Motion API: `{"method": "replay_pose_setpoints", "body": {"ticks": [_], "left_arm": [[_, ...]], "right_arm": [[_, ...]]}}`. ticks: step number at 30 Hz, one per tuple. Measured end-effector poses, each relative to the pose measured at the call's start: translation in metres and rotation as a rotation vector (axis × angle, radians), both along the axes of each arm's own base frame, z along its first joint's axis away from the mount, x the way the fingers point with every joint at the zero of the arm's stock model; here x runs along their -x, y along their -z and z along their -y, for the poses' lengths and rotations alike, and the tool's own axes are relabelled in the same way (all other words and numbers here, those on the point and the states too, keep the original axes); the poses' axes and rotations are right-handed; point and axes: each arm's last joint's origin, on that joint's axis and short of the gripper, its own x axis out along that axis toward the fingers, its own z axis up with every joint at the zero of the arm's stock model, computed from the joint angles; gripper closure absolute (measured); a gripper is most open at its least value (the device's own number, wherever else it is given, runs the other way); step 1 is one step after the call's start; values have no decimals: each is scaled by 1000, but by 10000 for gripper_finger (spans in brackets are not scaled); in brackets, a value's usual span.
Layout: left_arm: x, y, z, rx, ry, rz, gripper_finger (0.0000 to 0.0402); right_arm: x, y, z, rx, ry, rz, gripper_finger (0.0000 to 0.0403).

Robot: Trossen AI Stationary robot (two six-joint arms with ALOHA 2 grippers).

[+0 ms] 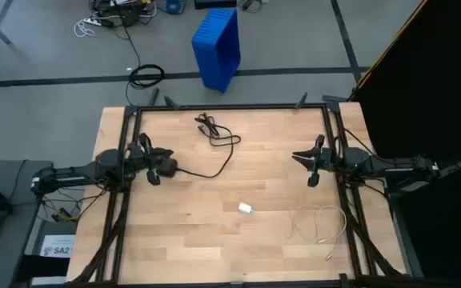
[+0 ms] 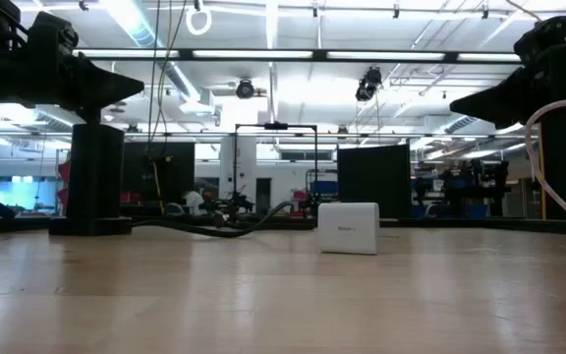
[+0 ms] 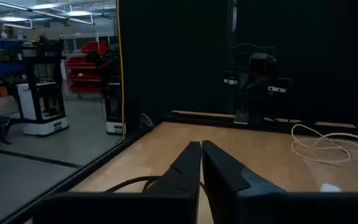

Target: Insert USB

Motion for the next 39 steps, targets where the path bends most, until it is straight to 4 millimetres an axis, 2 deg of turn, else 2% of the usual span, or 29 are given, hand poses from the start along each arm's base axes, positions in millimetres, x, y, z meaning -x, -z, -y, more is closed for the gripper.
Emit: {"method": "replay_pose_setpoints", "body": {"ticks": [18,29,39], "left_arm": [[0,0,0,0,0,0,401],[0,0,0,0,0,0,401],[0,0,0,0,0,0,401]], "right_arm": [[0,0,0,0,0,0,366],[0,0,0,0,0,-1,378],[0,0,0,0,0,0,367]]}}
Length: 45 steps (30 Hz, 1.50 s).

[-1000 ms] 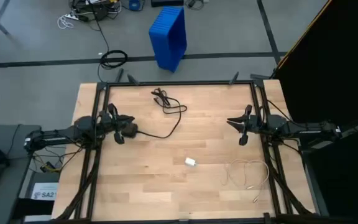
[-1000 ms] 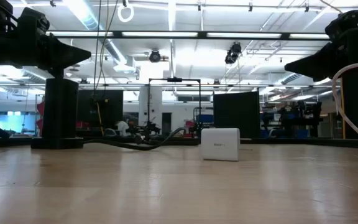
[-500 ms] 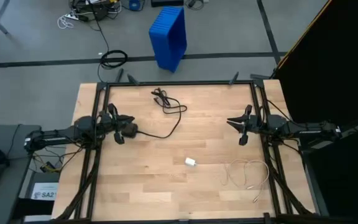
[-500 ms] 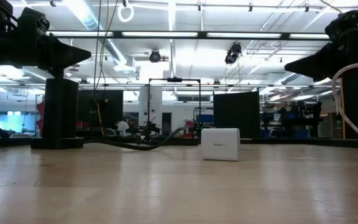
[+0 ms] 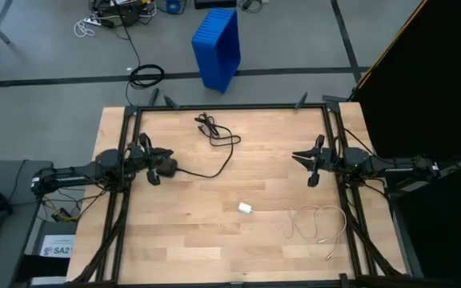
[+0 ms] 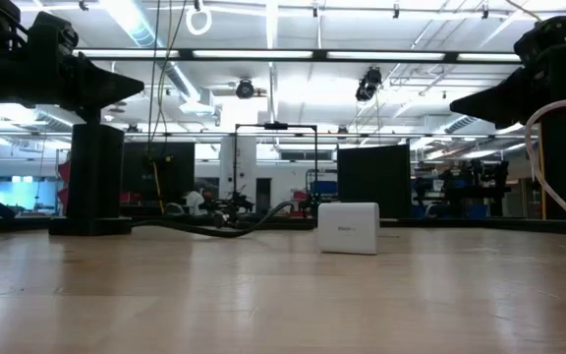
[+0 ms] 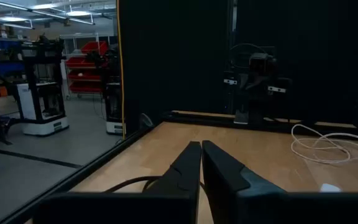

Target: Insert USB

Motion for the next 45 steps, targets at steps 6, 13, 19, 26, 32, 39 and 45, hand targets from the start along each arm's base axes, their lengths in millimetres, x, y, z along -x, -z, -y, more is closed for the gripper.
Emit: {"method": "replay_pose_setpoints", "body": {"ticks": [6,13,19,26,32,39,45], "left_arm": [[0,0,0,0,0,0,401],[0,0,0,0,0,0,401],[0,0,0,0,0,0,401],[0,0,0,0,0,0,401],[0,0,0,0,0,0,401],[0,0,0,0,0,0,401],[0,0,0,0,0,0,401]], "right_arm": [[0,0,0,0,0,0,370],[0,0,0,0,0,0,378],[0,0,0,0,0,0,371],[0,0,0,0,0,0,365],[0,0,0,0,0,0,367],[0,0,0,0,0,0,376],[0,0,0,0,0,0,378]]}}
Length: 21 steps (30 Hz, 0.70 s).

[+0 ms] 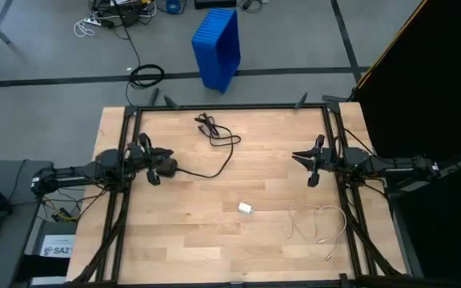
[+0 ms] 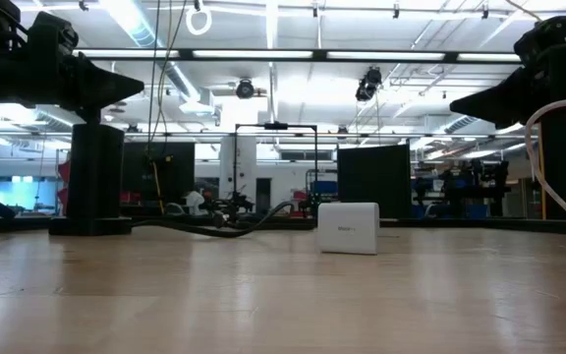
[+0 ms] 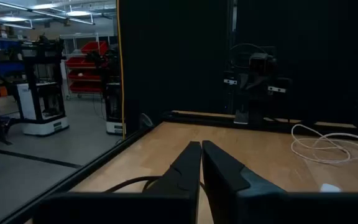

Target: Insert USB

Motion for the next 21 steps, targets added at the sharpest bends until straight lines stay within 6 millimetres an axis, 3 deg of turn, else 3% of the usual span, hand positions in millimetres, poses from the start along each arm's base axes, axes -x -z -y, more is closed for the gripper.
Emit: {"method": "replay_pose_setpoints", "body": {"ticks": [21], "left_arm": [[0,0,0,0,0,0,401]], "right_arm": [[0,0,0,0,0,0,375]]}}
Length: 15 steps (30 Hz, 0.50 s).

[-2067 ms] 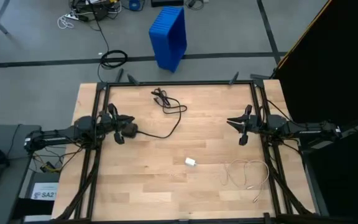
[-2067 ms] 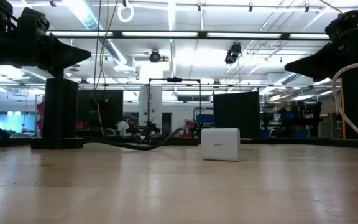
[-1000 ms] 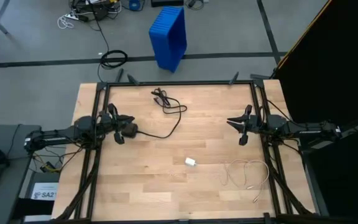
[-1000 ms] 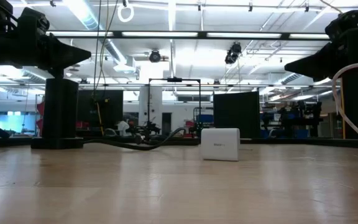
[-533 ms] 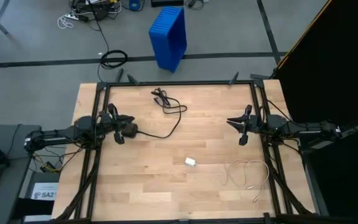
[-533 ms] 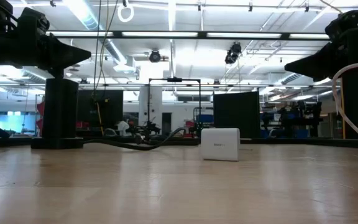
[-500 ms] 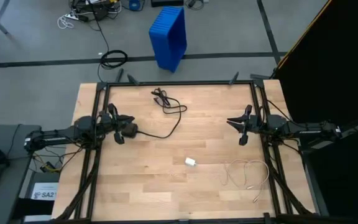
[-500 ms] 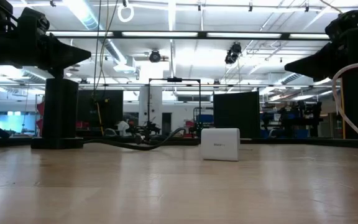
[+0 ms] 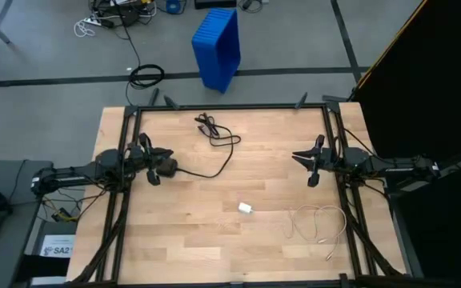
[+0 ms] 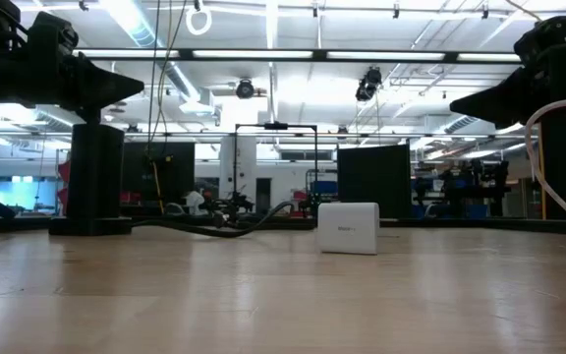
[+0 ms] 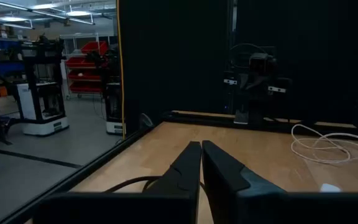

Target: Insert USB

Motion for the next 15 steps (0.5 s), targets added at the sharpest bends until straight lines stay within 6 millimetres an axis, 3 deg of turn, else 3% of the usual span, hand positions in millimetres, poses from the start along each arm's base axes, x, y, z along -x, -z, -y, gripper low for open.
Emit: {"method": "replay_pose_setpoints", "body": {"ticks": [15], "left_arm": [[0,0,0,0,0,0,401]], "right_arm": [[0,0,0,0,0,0,367]]}}
